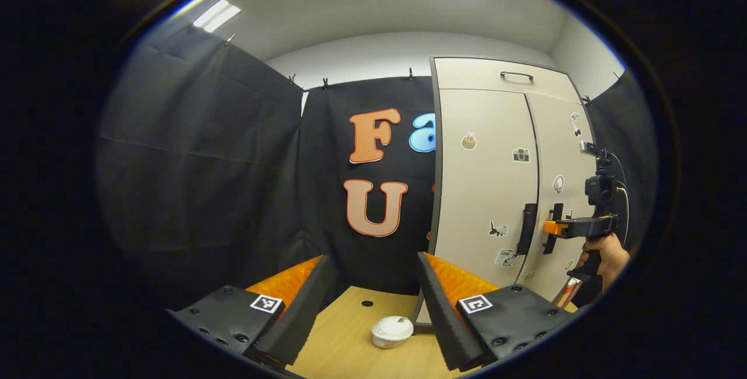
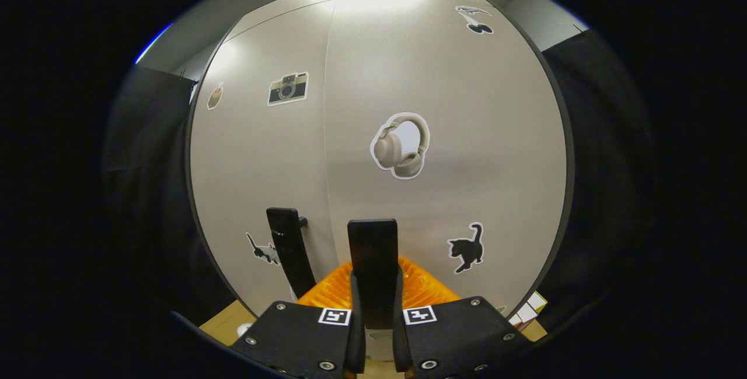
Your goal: Open the right door of the double-door shoe cabinet with the right hand, and open the left door with the left hand.
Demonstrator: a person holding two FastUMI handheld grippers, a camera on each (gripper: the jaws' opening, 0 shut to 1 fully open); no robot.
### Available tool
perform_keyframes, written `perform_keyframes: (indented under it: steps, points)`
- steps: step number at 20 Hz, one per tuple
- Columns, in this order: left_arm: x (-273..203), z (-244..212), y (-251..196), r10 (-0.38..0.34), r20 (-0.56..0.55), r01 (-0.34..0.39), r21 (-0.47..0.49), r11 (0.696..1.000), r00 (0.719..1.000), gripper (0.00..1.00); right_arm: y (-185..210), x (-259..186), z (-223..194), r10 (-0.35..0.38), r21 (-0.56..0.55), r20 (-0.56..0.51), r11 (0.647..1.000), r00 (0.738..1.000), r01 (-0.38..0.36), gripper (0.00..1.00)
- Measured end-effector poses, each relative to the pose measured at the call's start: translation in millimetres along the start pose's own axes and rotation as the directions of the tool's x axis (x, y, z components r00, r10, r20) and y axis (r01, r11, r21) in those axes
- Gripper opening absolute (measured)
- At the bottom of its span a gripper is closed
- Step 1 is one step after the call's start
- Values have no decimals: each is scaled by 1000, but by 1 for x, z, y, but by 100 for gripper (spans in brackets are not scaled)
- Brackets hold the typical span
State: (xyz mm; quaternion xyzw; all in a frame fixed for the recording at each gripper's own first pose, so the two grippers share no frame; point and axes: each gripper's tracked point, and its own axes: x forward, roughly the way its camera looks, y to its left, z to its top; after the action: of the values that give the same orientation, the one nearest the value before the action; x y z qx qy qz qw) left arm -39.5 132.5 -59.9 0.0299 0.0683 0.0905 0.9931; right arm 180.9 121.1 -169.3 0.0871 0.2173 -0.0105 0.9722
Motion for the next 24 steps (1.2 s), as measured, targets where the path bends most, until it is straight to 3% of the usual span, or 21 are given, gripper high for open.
perform_keyframes:
  steps: [8,15,19,23,24]
  points:
    - [19,-5,-65,-121,-17,121,11,993,993,94,-28,-84,-3,107,27,-37,994,994,-106,18]
    - [31,-14,-132,-237,-36,237,-7,972,971,94,-75,-142,-2,95,19,-29,995,995,-95,18]
    - [41,-15,-168,-282,-42,281,-20,959,959,97,-114,-166,2,47,2,-12,999,999,-47,15]
    - [50,-16,-198,-312,-48,311,-18,950,949,94,-135,-179,4,36,0,3,999,999,-36,13]
    - [53,-15,-206,-321,-46,321,-14,947,946,98,-140,-180,5,34,-3,12,999,999,-34,12]
